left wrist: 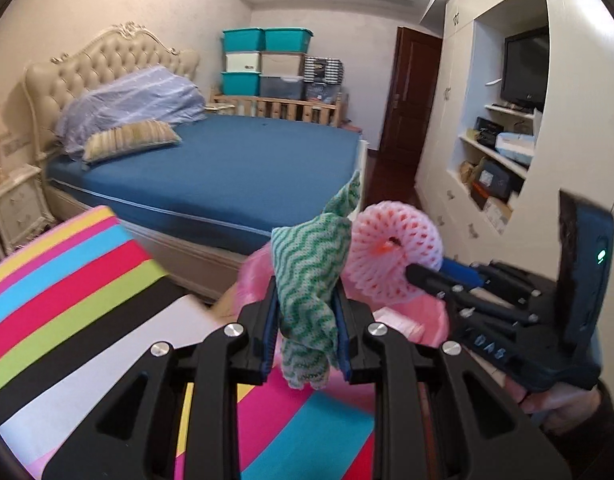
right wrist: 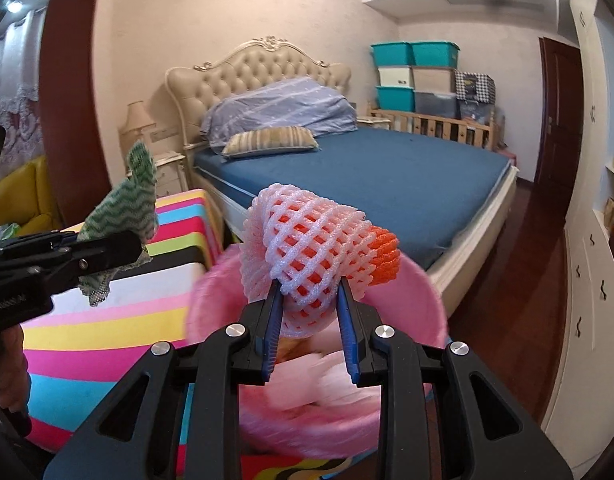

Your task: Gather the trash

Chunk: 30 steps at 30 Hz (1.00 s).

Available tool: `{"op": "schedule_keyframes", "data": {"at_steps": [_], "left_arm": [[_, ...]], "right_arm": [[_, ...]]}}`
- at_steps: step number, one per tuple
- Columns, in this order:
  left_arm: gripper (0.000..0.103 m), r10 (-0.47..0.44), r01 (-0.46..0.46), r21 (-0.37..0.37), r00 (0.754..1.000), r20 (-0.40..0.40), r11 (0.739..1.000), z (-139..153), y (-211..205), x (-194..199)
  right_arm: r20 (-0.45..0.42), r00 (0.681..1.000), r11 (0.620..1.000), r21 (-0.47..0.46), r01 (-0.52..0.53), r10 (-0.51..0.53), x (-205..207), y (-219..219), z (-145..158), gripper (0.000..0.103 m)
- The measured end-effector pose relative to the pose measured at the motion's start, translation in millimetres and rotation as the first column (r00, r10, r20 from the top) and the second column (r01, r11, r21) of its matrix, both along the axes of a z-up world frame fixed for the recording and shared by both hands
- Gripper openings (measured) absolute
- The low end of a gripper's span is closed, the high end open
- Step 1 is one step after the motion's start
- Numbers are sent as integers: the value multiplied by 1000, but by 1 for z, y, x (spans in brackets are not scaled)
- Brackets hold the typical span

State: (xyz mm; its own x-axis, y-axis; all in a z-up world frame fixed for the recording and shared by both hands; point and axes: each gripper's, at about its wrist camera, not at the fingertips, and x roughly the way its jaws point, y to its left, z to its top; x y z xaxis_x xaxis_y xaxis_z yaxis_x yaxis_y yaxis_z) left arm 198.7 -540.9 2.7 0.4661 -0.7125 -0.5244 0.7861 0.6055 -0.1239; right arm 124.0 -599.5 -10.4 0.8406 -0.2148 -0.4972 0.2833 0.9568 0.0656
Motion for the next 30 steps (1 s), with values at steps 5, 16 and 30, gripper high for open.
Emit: {"op": "schedule_keyframes", "data": {"at_steps": [5,16,30], "left_arm": [[48,-68,67,-29,997,-38,997,3,-42,35],[98,131,-130,-22,973,189,991,22,28,26],[99,215,-205,-65,945,248,977,31,131,-71]], "right_arm": [[17,999,999,24,-38,37,12,-30,-8,41],[112,990,993,94,69,-80,-41,-46,13,60],[-26,988,988,-38,150,-151,-100,49,41,84]]}}
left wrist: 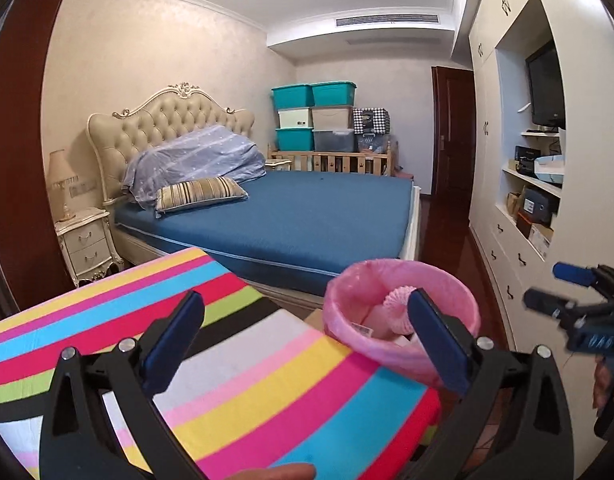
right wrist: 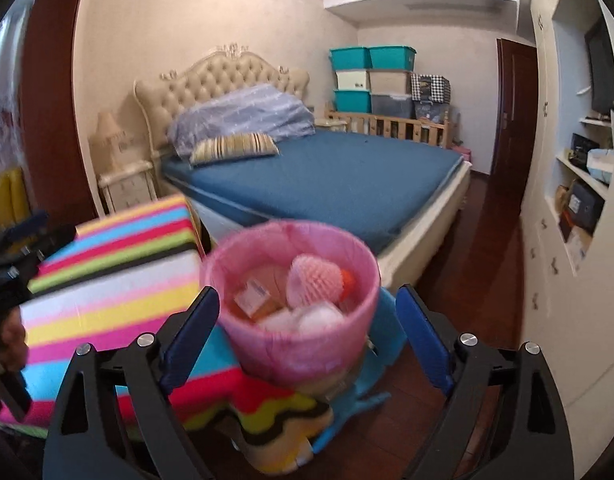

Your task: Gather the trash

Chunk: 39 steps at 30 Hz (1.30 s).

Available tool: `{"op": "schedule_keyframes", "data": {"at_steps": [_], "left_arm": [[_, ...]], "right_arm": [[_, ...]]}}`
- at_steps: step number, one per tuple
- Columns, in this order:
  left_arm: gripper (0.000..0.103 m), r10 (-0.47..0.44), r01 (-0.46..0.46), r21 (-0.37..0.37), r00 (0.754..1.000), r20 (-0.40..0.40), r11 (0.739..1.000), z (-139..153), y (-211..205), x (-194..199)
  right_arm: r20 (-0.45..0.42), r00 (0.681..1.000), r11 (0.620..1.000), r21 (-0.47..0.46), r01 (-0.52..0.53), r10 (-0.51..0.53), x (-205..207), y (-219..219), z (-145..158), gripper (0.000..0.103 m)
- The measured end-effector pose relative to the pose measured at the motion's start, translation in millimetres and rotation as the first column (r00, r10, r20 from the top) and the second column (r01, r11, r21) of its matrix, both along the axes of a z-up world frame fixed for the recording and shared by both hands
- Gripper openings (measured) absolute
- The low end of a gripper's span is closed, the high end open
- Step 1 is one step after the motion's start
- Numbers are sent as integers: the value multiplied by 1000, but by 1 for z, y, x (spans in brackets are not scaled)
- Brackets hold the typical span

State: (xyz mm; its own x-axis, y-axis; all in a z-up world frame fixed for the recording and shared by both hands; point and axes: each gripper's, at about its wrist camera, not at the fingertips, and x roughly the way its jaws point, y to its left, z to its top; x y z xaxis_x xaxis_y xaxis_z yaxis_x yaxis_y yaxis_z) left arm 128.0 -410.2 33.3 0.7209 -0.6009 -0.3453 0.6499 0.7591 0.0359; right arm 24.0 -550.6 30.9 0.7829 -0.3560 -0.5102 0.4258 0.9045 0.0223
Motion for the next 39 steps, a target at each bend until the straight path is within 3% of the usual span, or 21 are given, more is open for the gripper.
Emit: {"op": "schedule_keyframes", "data": {"at_steps": [5,9,18,39], "left_arm": [[99,-34,34,17,999,-11,999,-13,7,-20],[99,-39,38,76,999,8,996,-23,-1,-29],[99,-73,73,109,997,-10,991,-35,-18,-33],[99,-84,90,101,994,-63,991,-36,-17,-28]], "right_arm": [[-33,998,999,27,-43,44,-7,14,-14,84],[-26,998,998,36,-57,58,-7,18,-14,84],[-16,998,997,54,-56,57,-7,13,-16,84],[-35,997,996,59,-66,68,-3,15,-20,84]]}}
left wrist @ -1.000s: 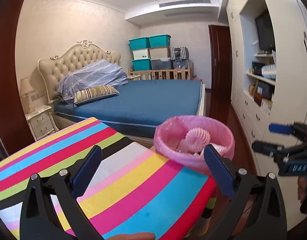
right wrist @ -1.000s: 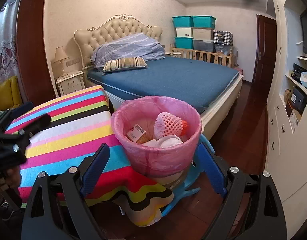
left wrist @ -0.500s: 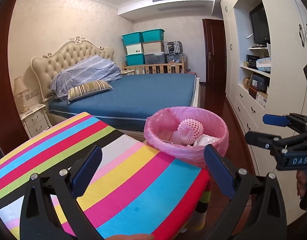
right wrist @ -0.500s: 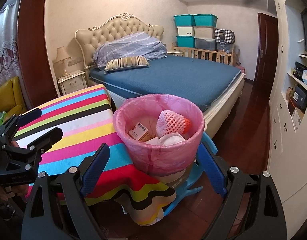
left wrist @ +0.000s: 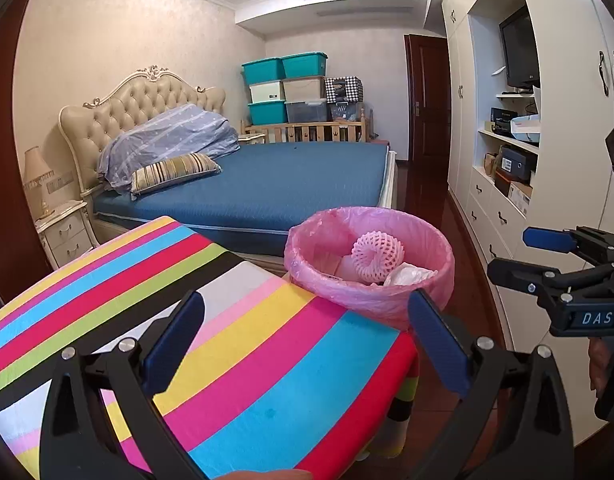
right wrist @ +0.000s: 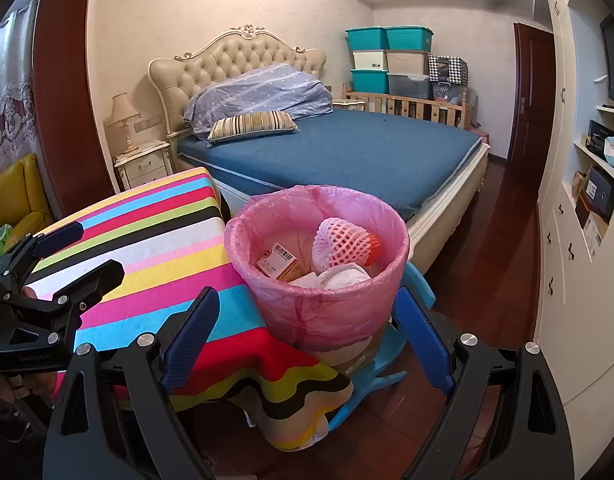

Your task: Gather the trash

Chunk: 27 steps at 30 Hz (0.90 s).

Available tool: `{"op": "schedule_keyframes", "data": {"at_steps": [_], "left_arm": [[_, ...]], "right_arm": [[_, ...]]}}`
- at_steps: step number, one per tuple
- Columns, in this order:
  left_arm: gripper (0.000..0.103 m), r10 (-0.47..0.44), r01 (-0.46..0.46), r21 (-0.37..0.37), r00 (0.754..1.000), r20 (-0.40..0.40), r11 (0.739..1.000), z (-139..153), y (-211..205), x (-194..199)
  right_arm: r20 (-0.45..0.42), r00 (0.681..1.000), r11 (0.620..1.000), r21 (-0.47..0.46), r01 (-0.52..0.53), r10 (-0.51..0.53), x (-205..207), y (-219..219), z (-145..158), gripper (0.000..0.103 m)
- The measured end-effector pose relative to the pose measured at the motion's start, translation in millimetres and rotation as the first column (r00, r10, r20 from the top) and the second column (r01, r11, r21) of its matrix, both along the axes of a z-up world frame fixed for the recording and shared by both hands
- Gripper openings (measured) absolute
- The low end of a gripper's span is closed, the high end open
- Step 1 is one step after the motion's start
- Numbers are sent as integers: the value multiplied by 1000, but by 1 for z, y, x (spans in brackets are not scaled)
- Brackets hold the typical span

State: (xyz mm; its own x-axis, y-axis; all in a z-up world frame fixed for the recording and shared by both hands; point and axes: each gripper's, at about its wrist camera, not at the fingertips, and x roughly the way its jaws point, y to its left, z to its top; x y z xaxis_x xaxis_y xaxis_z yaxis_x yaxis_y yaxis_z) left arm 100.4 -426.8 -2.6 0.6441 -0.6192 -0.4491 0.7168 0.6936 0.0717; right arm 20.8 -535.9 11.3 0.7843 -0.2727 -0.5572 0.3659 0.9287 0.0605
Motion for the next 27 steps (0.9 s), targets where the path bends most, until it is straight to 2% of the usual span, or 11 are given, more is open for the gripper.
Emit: {"op": "schedule_keyframes", "data": {"at_steps": [27], "left_arm": [[99,1,-1,2,1000,0,1000,-1,-1,0]], "right_arm": [[1,1000,1000,6,-7,7,2,3,-1,84]]}}
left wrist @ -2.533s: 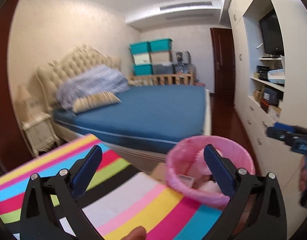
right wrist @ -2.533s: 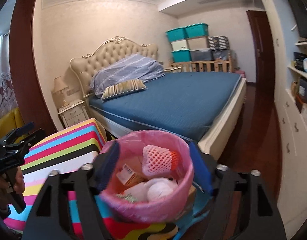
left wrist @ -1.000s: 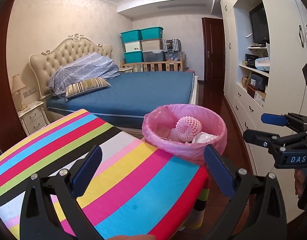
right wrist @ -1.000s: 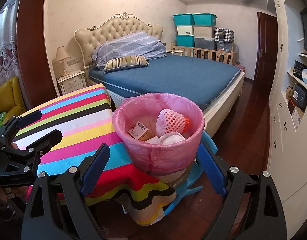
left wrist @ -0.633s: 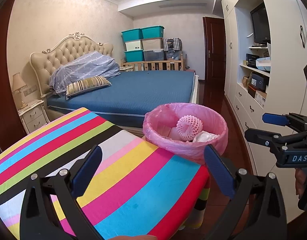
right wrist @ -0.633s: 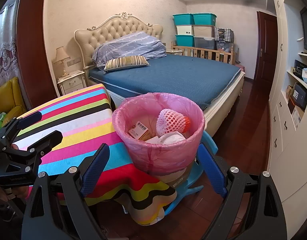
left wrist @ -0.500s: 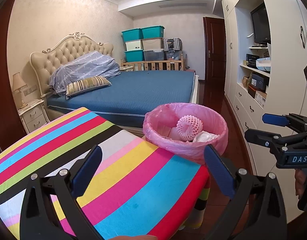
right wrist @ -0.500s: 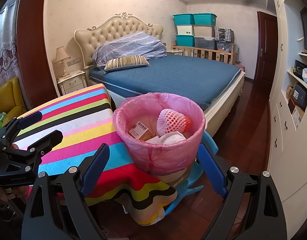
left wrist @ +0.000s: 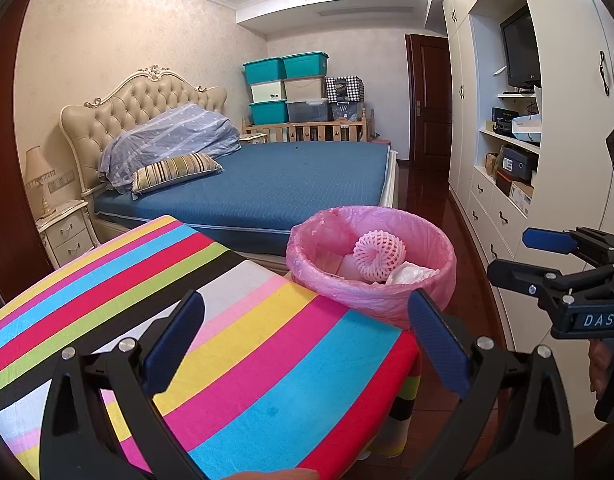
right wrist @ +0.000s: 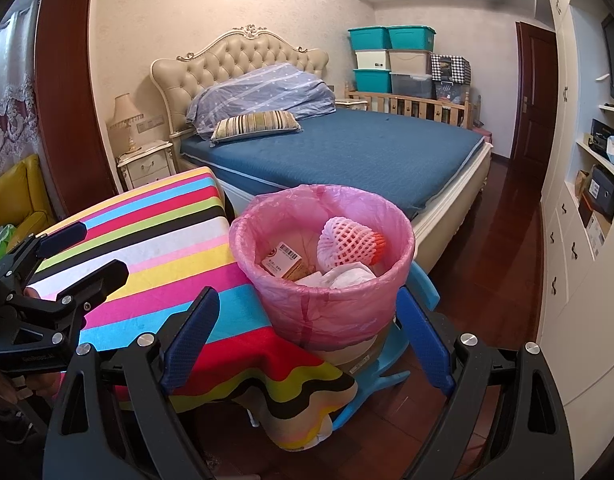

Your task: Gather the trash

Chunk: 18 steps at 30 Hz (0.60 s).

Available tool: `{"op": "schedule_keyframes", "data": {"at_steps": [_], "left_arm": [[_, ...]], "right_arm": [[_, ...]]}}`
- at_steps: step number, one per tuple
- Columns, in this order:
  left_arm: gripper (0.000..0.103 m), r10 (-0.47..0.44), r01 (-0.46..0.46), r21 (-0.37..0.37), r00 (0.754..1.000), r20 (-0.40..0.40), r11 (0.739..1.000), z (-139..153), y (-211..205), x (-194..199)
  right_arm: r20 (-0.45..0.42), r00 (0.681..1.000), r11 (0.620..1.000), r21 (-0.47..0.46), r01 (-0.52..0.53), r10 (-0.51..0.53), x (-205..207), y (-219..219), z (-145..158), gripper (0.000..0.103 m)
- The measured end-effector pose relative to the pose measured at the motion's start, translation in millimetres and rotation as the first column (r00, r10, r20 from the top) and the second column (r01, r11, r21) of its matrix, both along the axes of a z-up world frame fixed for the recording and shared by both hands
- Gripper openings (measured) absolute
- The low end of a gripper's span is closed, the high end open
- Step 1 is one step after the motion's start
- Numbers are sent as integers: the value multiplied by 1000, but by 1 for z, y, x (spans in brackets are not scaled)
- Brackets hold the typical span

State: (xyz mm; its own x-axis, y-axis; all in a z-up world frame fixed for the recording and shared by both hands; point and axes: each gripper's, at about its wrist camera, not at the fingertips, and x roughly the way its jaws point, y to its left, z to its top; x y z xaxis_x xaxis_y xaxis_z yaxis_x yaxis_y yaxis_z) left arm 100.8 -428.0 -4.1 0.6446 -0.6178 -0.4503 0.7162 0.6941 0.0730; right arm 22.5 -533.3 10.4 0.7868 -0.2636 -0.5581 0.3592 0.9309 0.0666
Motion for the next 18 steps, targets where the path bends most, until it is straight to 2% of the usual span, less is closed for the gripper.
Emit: {"op": "schedule_keyframes", "data": {"at_steps": [18], "left_arm": [[98,3,-3,1,1000,-4,1000,0,0,0]], "right_arm": [[1,1000,1000,3,-2,2,1,1,-1,84]]}}
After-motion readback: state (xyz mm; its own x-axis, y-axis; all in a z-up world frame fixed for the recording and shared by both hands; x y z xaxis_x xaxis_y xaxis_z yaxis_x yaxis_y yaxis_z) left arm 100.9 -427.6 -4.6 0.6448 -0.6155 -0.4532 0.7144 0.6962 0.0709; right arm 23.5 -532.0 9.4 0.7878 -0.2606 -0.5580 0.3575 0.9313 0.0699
